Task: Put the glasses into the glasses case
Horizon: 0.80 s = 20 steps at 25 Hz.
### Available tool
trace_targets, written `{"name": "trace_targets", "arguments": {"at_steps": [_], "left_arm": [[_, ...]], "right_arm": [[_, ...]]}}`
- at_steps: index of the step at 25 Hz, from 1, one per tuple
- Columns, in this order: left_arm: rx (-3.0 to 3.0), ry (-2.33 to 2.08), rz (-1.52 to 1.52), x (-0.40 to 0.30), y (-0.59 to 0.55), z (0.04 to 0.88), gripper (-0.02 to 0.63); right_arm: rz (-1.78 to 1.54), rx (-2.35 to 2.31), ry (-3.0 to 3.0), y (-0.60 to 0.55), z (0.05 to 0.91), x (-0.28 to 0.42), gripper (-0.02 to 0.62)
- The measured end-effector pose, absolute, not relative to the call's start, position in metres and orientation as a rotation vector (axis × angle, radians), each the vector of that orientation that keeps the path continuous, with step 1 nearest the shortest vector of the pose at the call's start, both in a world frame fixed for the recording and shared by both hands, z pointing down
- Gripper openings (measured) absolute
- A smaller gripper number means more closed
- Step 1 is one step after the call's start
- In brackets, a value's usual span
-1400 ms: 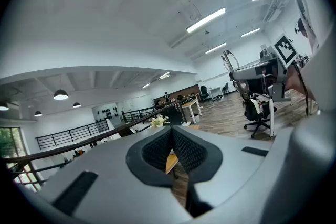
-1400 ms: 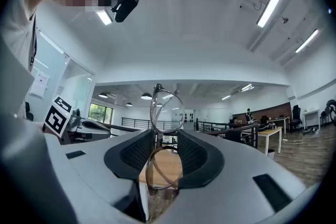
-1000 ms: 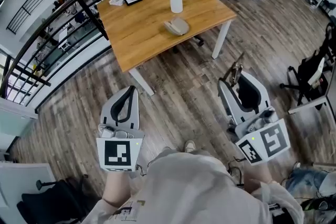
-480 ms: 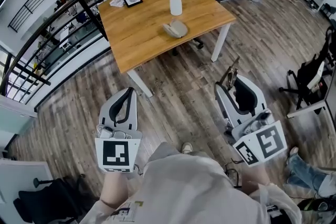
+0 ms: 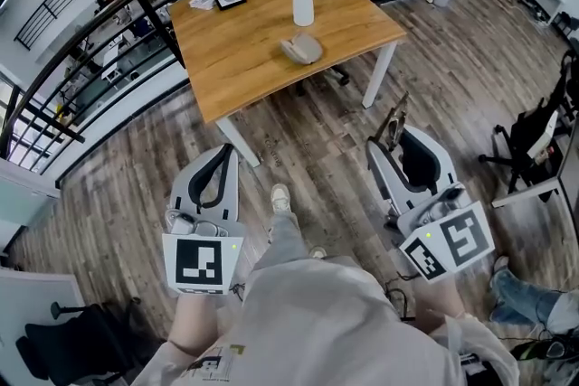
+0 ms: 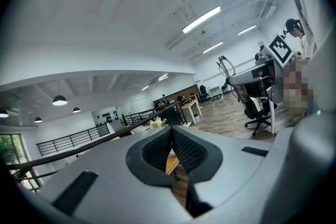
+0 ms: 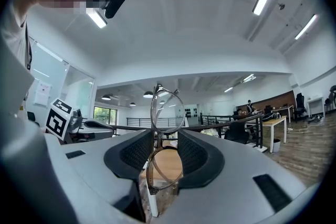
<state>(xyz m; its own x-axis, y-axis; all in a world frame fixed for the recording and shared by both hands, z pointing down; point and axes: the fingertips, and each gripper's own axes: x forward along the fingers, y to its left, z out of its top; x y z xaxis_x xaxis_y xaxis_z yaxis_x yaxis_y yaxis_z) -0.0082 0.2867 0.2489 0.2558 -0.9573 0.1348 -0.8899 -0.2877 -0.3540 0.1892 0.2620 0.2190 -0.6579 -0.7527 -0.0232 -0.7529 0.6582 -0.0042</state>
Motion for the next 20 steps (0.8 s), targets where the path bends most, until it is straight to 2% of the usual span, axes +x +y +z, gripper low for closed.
{"name": "trace_targets", "arguments": {"at_steps": [10,20], "left_arm": [[-2.344,1.716,-0.464,-0.014,0.253,0.257,0.017],[-2.436,1.693,-0.495,-0.031,0.159,0.286,0.017]], "right_arm": [[0.029,-1.273,2.838,0.230,0.223,0.172,0.175],[-0.004,-1.273,2.873,0.134,0.238,0.137,0.175]]}}
